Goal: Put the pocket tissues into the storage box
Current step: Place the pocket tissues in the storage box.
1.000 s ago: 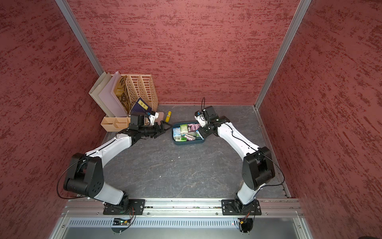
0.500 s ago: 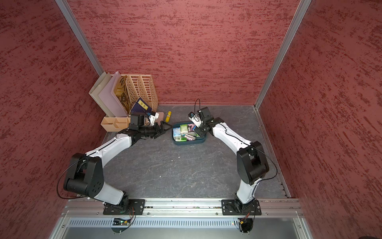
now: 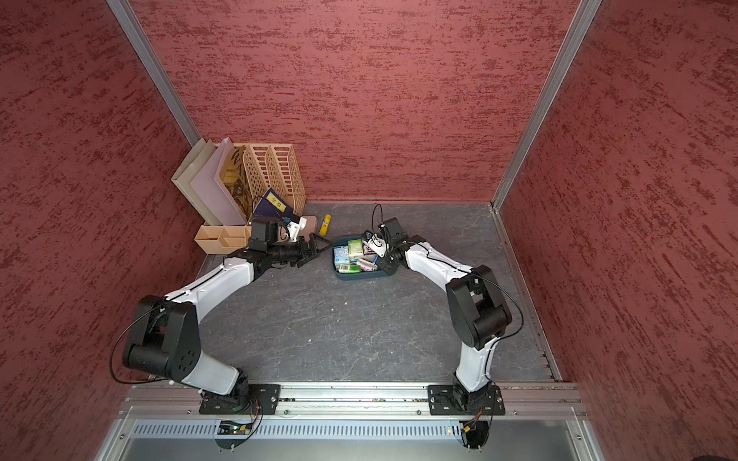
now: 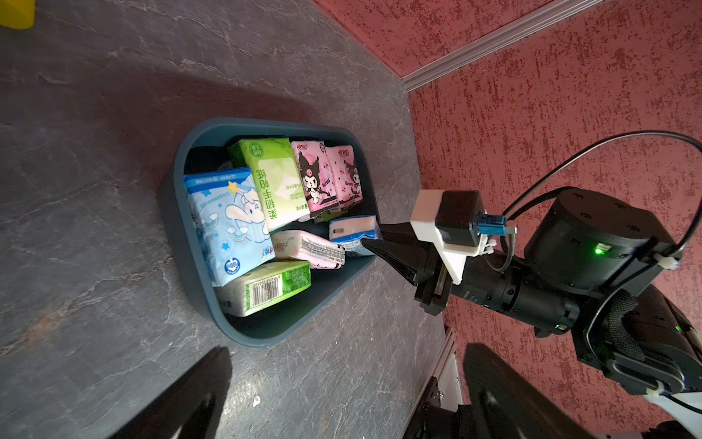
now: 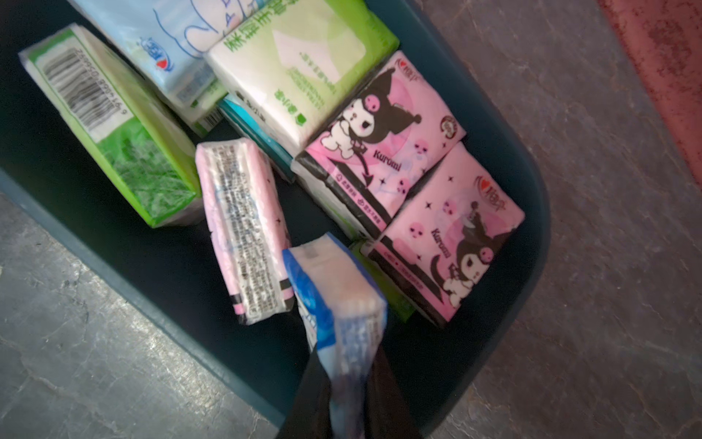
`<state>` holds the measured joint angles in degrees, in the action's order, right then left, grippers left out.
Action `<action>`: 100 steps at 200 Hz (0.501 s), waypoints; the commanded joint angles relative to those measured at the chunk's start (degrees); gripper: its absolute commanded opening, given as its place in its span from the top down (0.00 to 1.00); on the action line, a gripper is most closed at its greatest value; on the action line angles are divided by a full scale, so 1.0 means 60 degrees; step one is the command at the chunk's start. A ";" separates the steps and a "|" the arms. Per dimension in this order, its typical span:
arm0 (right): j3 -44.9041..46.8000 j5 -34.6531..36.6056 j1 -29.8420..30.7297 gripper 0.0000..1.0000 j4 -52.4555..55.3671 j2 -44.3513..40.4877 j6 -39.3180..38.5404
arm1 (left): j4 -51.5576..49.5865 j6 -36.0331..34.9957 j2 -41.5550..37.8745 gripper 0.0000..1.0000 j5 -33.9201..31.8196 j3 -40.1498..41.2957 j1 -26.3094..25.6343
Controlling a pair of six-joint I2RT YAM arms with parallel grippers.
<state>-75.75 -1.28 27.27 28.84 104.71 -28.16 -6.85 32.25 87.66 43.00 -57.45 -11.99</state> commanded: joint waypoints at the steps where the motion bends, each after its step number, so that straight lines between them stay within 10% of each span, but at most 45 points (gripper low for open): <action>1: -0.0037 -0.0192 0.0037 0.72 -0.0222 -0.0047 0.0034 | 0.0041 -0.0190 -0.0116 0.00 0.0106 -0.0049 0.0089; 100: 0.0056 -0.1270 -0.0283 0.29 -0.1408 -0.1950 0.2709 | -0.1549 -0.1833 -0.1365 0.00 -0.3132 -0.0372 0.0906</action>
<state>-75.66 -5.28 26.85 26.81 99.70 -19.88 -14.39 25.02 83.05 32.77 -58.72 -9.10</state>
